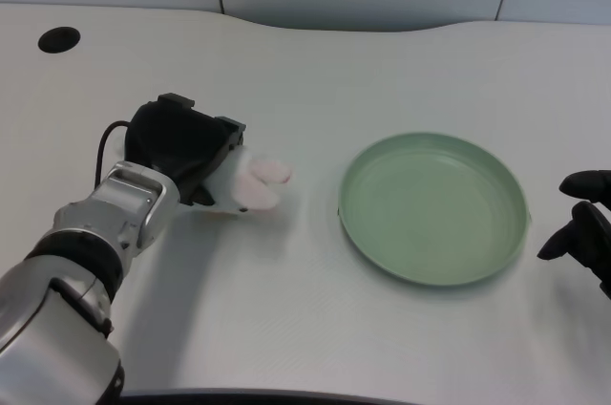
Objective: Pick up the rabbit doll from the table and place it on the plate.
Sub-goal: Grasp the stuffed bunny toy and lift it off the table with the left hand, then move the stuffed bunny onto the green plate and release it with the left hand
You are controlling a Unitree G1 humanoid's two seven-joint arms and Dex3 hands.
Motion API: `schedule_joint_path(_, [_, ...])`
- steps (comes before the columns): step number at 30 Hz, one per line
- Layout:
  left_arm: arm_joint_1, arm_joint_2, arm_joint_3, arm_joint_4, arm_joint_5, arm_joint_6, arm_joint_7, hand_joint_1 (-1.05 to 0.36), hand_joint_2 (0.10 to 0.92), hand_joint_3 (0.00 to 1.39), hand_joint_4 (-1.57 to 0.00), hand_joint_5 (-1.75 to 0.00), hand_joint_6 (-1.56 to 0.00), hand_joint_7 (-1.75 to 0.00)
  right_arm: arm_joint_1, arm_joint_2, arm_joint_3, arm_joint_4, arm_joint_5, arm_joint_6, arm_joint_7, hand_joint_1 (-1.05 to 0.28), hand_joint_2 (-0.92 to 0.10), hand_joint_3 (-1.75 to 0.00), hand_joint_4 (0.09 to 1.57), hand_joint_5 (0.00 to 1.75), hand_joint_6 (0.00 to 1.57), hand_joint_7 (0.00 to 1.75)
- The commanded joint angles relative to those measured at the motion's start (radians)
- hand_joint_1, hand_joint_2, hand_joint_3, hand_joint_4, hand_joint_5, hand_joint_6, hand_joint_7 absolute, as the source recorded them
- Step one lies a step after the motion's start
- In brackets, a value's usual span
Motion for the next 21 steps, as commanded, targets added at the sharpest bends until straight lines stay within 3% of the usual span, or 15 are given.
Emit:
schedule_joint_path(1, [-0.021, 0.008, 0.024, 0.002, -0.022, -0.02, 0.027, -0.22, 0.89, 0.0, -0.9, -1.75, -0.67, -1.62, 0.002, -0.009, -0.004, -0.014, 0.007, 0.006, -0.011, -0.38, -0.92, -0.54, 0.31, 1.75, 0.21, 1.44])
schedule_joint_path(4, [-0.022, 0.006, 0.051, -0.005, -0.041, -0.058, 0.092, -0.23, 0.866, 0.0, -0.93, -1.75, -0.66, -1.69, -0.002, -0.005, -0.009, -0.013, 0.019, 0.011, -0.012, -0.37, -0.92, -0.53, 0.3, 1.75, 0.2, 1.45])
schedule_joint_path(8, [-0.061, -0.024, 0.086, -0.018, -0.075, -0.078, 0.106, -0.16, 0.845, 0.0, -0.92, -1.75, -0.66, -1.74, -0.003, -0.01, -0.008, -0.008, 0.007, 0.003, -0.018, -0.36, -0.92, -0.54, 0.29, 1.75, 0.19, 1.46])
schedule_joint_path(11, [-0.086, -0.05, 0.113, -0.028, -0.104, -0.114, 0.102, -0.09, 0.83, 0.0, -0.93, -1.75, -0.65, -1.75, -0.008, -0.017, -0.011, -0.001, 0.011, 0.01, -0.017, -0.36, -0.92, -0.55, 0.27, 1.75, 0.18, 1.48])
schedule_joint_path(13, [-0.099, -0.063, 0.122, -0.032, -0.114, -0.135, 0.104, -0.13, 0.857, 0.02, -0.93, -1.75, -0.65, -1.75, -0.012, -0.022, -0.014, 0.007, 0.013, 0.011, -0.012, -0.35, -0.92, -0.56, 0.27, 1.75, 0.17, 1.49])
schedule_joint_path(16, [-0.151, -0.114, 0.114, -0.043, -0.109, -0.156, 0.094, -0.15, 0.852, 0.02, -0.93, -1.75, -0.65, -1.75, -0.02, -0.032, -0.016, 0.021, 0.004, 0.003, -0.009, -0.34, -0.92, -0.56, 0.27, 1.75, 0.17, 1.49])
schedule_joint_path(19, [-0.191, -0.155, 0.104, -0.047, -0.1, -0.155, 0.076, -0.17, 0.837, 0.01, -0.95, -1.75, -0.66, -1.75, -0.026, -0.034, -0.02, 0.025, 0.015, 0.019, -0.008, -0.34, -0.92, -0.54, 0.26, 1.75, 0.16, 1.5])
schedule_joint_path(21, [-0.206, -0.173, 0.099, -0.046, -0.099, -0.154, 0.064, -0.18, 0.847, 0.01, -0.95, -1.75, -0.67, -1.75, -0.028, -0.033, -0.02, 0.024, 0.013, 0.022, -0.013, -0.35, -0.92, -0.52, 0.25, 1.75, 0.16, 1.5])
